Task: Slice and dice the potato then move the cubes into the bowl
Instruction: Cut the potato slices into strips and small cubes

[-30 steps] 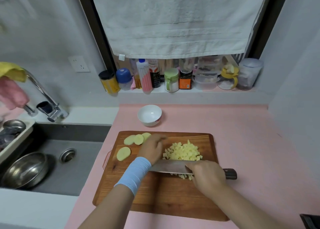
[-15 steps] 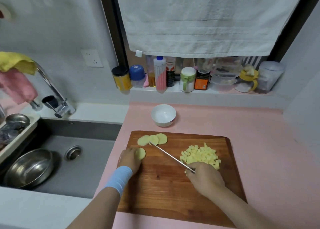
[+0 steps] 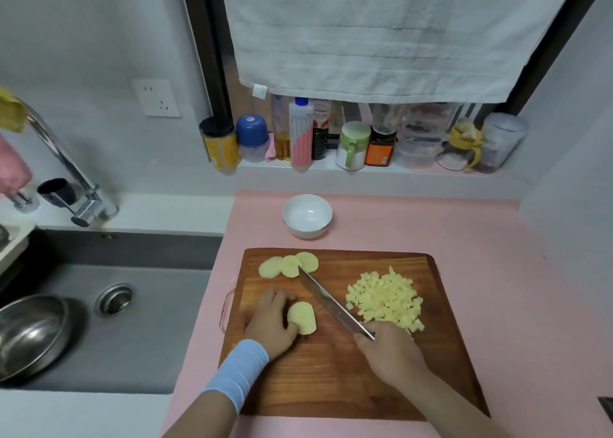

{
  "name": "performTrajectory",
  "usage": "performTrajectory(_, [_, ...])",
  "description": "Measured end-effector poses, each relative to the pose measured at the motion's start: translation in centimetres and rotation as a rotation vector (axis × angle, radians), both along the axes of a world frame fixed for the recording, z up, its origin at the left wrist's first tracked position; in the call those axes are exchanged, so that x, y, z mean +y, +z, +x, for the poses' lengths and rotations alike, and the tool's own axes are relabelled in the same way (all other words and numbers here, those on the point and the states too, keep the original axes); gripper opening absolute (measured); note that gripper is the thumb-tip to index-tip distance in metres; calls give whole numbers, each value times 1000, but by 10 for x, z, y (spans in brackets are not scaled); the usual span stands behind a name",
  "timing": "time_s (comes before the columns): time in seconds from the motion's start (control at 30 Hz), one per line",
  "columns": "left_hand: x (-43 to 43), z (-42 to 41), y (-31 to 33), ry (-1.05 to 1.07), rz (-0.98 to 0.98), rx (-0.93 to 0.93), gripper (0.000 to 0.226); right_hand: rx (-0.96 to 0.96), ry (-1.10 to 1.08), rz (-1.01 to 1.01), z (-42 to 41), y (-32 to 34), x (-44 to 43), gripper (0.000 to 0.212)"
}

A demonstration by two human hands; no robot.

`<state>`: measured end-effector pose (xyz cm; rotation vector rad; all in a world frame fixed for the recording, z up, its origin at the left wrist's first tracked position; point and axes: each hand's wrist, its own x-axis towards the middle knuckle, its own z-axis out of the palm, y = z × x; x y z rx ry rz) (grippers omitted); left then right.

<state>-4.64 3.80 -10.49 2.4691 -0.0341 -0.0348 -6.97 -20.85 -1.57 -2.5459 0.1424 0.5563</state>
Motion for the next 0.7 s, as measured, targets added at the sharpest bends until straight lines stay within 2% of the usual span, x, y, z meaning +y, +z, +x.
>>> performTrajectory(0.1, [4,-8,-14,-149,-7,-73,45,20,-32,67,-4,-2,2,24])
performTrajectory(0.27, [-21,-28,-28,-123,-65,-189,50,32,-16,99,-5,-1,5,28])
performTrajectory(0.37, [-35,-36,-31,-130,4,-316,40,7,58,41,-10,3,8,28])
performTrajectory(0.47, [-41,-34,-26,-253,79,-412,21,-51,103,-23,-13,7,10,28])
performTrajectory(0.53, [-44,-31,-22,-309,121,-426,15,-89,127,-43,-16,9,13,27])
performTrajectory(0.7, [-50,-29,-20,-283,112,-397,14,-171,185,-61,-27,11,17,27])
